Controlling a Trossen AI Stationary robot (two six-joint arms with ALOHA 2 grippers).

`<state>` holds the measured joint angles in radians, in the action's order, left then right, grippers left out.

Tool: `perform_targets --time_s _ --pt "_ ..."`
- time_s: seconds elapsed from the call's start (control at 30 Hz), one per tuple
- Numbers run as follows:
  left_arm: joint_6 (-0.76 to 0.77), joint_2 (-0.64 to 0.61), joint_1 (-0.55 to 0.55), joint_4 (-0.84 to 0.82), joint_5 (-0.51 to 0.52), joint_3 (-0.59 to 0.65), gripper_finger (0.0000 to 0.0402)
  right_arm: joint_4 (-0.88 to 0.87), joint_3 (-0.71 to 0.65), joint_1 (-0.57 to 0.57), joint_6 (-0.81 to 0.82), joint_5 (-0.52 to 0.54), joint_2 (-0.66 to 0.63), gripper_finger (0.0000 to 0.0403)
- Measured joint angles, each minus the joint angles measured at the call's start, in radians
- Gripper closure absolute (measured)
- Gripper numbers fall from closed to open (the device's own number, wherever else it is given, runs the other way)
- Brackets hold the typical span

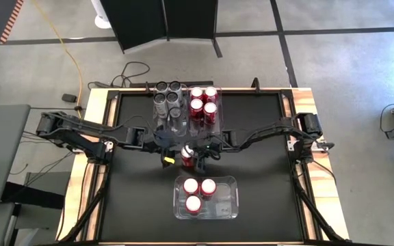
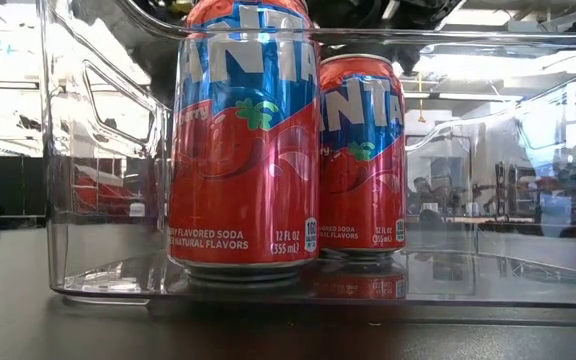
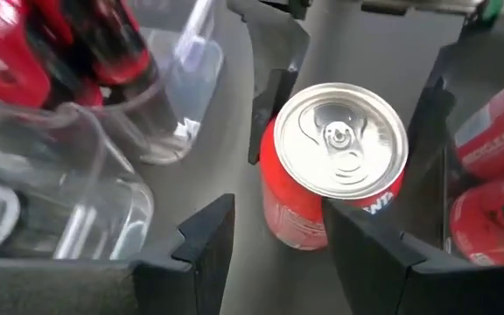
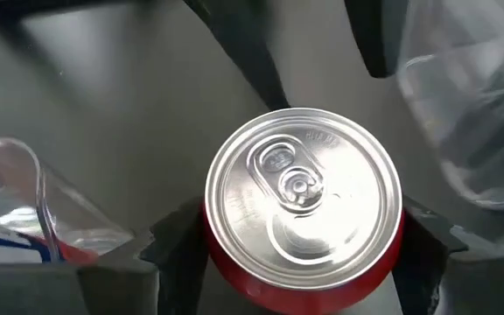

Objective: Sort soda cans
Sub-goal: Put the orange soda can into the bottom center transparent bin

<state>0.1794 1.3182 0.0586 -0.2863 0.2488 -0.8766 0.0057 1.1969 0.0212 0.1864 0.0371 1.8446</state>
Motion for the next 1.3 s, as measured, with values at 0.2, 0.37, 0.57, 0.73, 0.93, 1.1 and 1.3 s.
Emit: perform_targets --time_s 0.2,0.37,0.57,0.73,0.93,1.1,1.3 --pt "0.043 -0.097 -0.001 -0.064 -0.008 -0.041 0.0228 -0.083 0.013 0.004 0.016 0.112 -0.149 0.0131" --pt "-0.017 -0.219 -0.002 -0.031 -0.005 -0.051 0.0228 -0.181 0.052 0.033 0.043 0.257 -0.299 0.0131" --pt "-0.111 -0.321 -0.003 -0.035 -0.003 -0.048 0.0228 -0.224 0.074 0.108 0.183 0.284 -0.444 0.0131" --pt "-0.152 -0.356 -0.003 -0.047 -0.001 -0.048 0.0228 -0.216 0.073 0.245 0.231 0.270 -0.487 0.0132" --pt "-0.088 -0.352 -0.003 -0.105 -0.003 -0.046 0.0228 -0.165 0.074 0.431 0.402 0.332 -0.493 0.0132" --pt "0.058 -0.351 0.030 -0.097 -0.031 -0.046 0.0228 -0.188 0.074 0.548 0.478 0.445 -0.431 0.0132" --pt "0.249 -0.350 0.108 -0.055 0.017 -0.046 0.0228 -0.219 0.074 0.615 0.559 0.447 -0.325 0.0132"
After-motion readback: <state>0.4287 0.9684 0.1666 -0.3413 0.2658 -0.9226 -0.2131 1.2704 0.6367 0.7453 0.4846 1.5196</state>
